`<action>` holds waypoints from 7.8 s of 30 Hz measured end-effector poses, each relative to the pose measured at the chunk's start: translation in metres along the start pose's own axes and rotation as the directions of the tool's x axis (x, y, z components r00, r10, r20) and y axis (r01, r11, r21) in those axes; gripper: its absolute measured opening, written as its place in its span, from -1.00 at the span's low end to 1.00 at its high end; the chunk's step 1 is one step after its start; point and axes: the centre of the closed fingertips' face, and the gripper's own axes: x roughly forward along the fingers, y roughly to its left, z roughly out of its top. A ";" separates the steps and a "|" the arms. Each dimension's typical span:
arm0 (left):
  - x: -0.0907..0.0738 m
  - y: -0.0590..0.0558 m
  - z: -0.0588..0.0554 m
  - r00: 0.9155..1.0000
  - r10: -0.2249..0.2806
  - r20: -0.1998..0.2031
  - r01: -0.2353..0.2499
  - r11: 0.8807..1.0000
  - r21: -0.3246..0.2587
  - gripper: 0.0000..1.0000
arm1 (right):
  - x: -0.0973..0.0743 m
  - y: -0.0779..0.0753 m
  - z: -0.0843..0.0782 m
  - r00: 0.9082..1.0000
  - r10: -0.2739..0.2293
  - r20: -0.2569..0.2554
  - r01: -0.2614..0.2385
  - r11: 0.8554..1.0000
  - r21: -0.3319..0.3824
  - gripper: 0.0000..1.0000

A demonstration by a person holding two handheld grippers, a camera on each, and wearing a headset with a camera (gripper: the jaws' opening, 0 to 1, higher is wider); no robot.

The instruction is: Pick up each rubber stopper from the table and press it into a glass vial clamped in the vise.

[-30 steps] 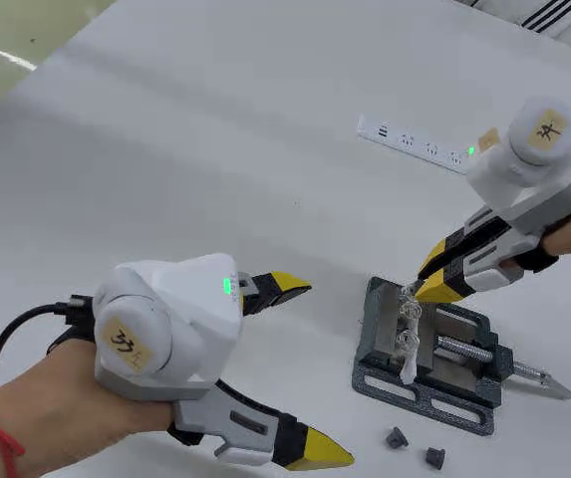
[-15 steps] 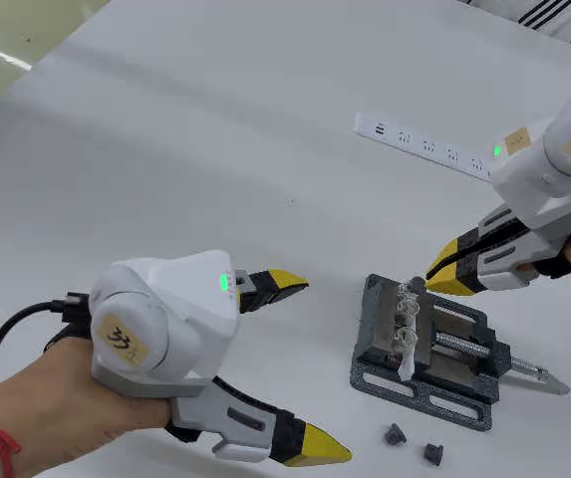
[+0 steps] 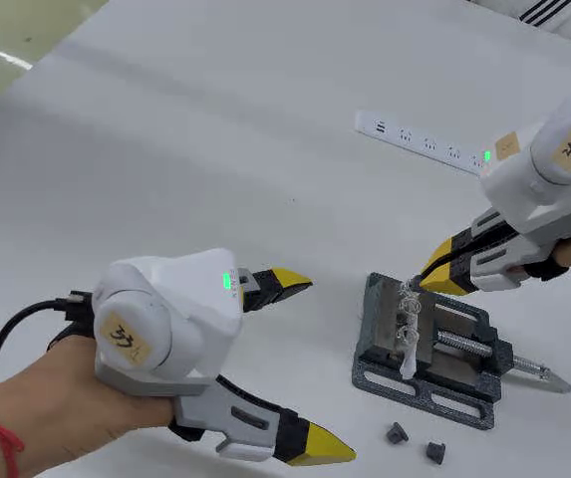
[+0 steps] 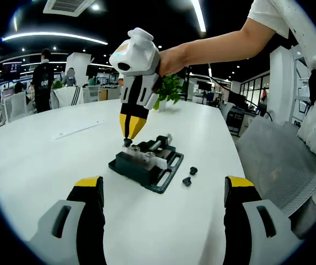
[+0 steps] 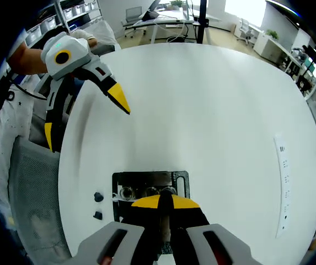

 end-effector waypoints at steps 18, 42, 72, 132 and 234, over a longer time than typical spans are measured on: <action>0.001 0.000 0.000 1.000 -0.002 0.007 0.002 1.000 -0.003 0.78 | 0.003 -0.001 0.001 0.999 -0.037 -0.022 0.036 0.998 -0.049 -0.99; 0.003 0.002 0.003 1.000 0.002 0.019 -0.001 1.000 -0.009 0.77 | 0.004 -0.003 0.001 0.999 -0.030 -0.038 0.028 0.998 -0.047 -0.99; 0.006 0.000 0.005 1.000 0.000 0.029 0.001 1.000 -0.010 0.77 | 0.005 -0.002 0.001 0.998 -0.012 -0.069 0.008 0.999 -0.048 -0.99; 0.006 0.001 0.011 0.999 0.003 0.043 -0.003 1.000 -0.002 0.76 | 0.006 -0.001 0.003 0.984 0.024 -0.176 -0.029 0.999 -0.026 -1.00; -0.010 -0.010 0.023 1.000 0.008 -0.017 -0.007 0.999 0.054 0.74 | -0.037 0.009 -0.004 0.969 -0.198 0.148 0.176 0.973 0.146 -0.56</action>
